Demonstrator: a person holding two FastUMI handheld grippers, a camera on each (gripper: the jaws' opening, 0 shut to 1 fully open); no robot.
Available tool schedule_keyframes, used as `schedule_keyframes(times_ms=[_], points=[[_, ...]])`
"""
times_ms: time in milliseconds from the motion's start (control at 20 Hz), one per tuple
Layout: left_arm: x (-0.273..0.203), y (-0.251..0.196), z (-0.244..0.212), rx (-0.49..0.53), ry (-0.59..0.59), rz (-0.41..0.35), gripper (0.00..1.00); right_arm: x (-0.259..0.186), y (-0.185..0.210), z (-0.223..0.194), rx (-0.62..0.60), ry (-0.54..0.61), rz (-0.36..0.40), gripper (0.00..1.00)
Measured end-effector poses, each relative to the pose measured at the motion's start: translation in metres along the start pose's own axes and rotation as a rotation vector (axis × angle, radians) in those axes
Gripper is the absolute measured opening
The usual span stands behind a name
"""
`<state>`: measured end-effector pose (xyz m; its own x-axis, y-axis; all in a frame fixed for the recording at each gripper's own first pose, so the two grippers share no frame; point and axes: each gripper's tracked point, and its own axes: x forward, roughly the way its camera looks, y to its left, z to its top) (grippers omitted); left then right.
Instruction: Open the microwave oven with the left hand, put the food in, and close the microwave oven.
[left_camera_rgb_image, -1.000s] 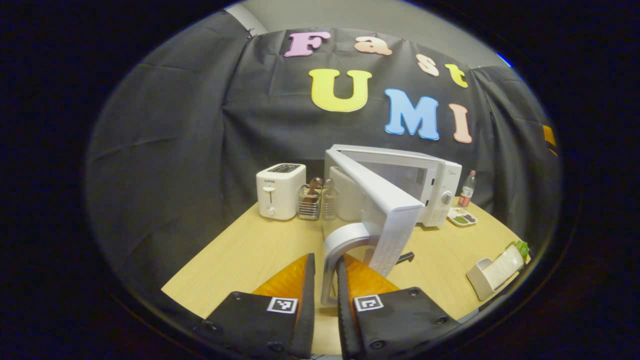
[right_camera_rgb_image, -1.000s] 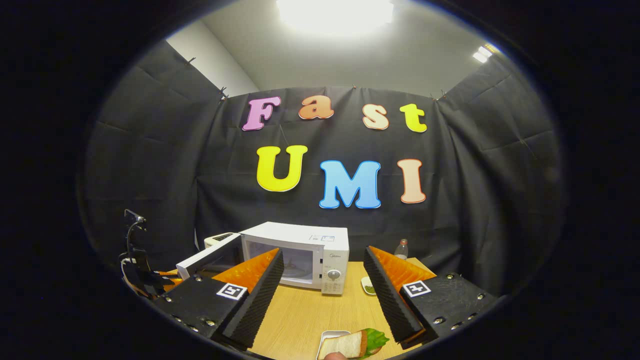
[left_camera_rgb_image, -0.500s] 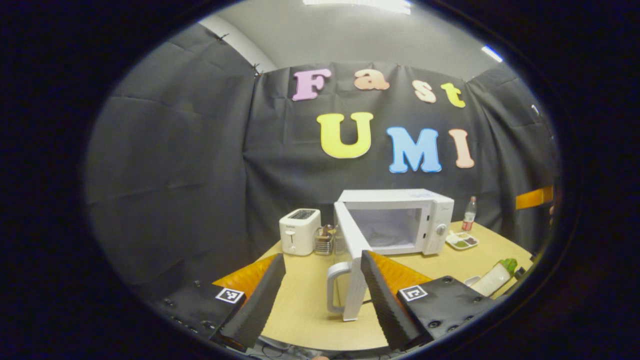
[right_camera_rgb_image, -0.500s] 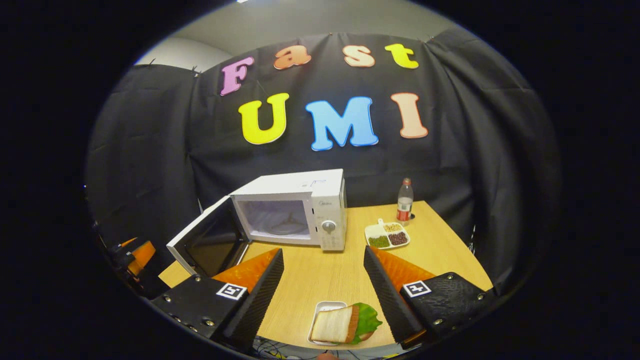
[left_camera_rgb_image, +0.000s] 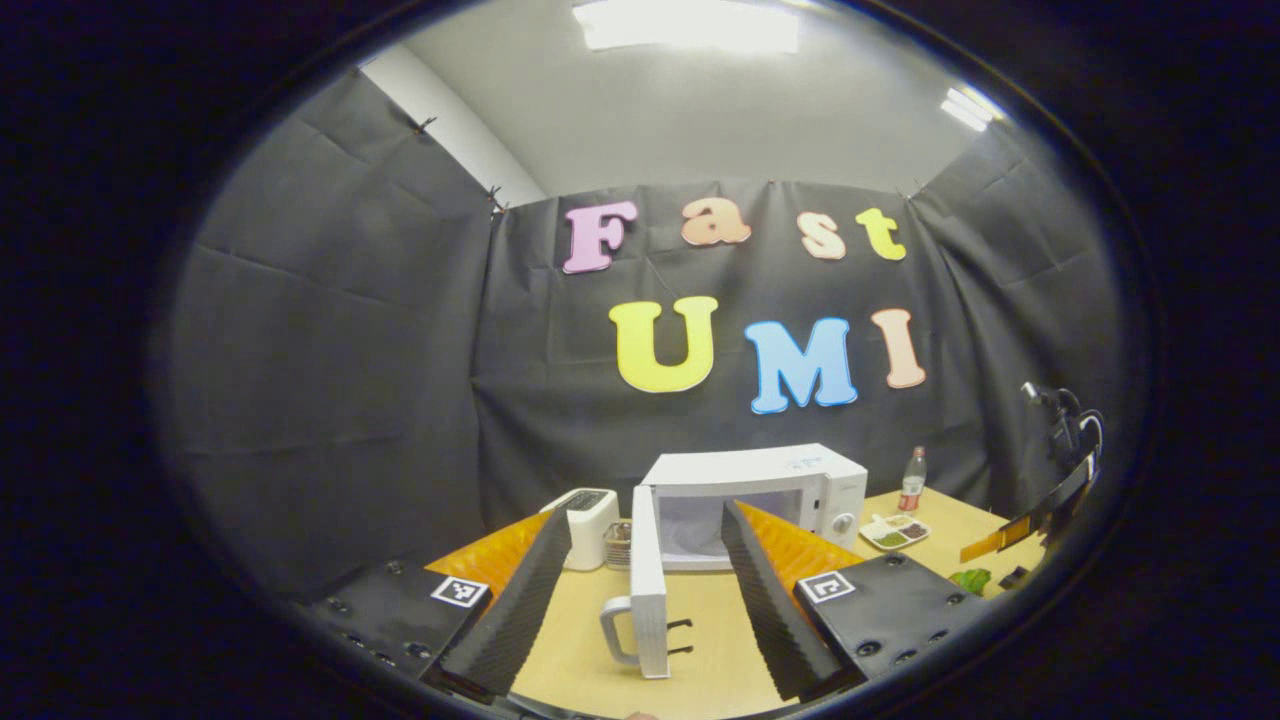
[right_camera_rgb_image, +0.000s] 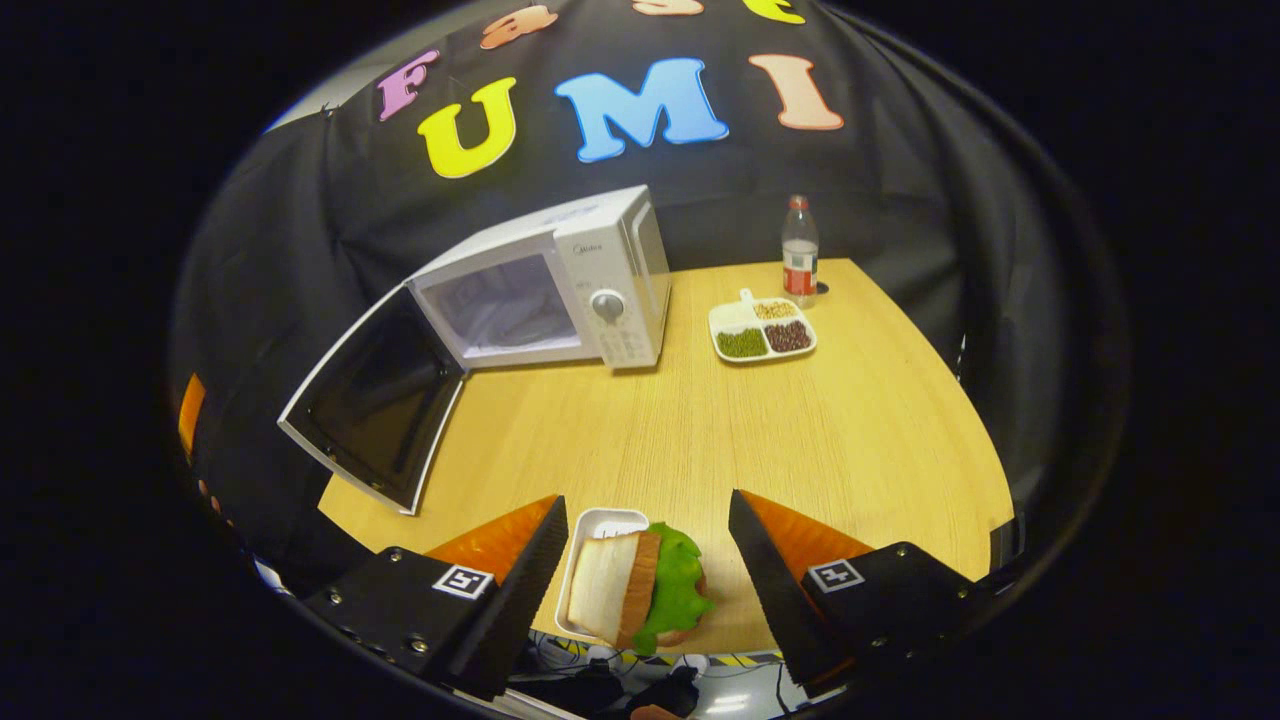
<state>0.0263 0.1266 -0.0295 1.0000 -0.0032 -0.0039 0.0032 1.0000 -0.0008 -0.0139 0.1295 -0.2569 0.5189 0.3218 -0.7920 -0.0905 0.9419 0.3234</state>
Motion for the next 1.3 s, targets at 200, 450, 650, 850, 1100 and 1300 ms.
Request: schedule_keyframes(times_ms=[200,450,650,850,1100,1300], points=[[-0.009,-0.012,0.009,0.033,-0.014,0.015,1.00,0.014,-0.002,-0.040,0.087,0.161,0.052,0.99],[-0.018,-0.023,0.006,0.024,0.002,0.054,0.98,0.019,0.009,-0.072,0.176,0.281,0.143,0.98],[-0.029,-0.025,0.008,0.008,-0.001,0.096,1.00,0.017,0.023,-0.079,0.269,0.333,0.235,0.59],[-0.034,-0.019,0.011,0.004,-0.011,0.128,1.00,0.011,0.023,-0.064,0.269,0.292,0.260,0.39],[-0.019,0.002,0.017,0.027,-0.033,0.150,1.00,0.002,0.050,-0.016,0.269,0.174,0.290,0.39],[0.014,0.015,0.014,0.004,-0.048,0.121,0.98,0.022,0.090,0.026,0.245,0.061,0.296,0.39]])
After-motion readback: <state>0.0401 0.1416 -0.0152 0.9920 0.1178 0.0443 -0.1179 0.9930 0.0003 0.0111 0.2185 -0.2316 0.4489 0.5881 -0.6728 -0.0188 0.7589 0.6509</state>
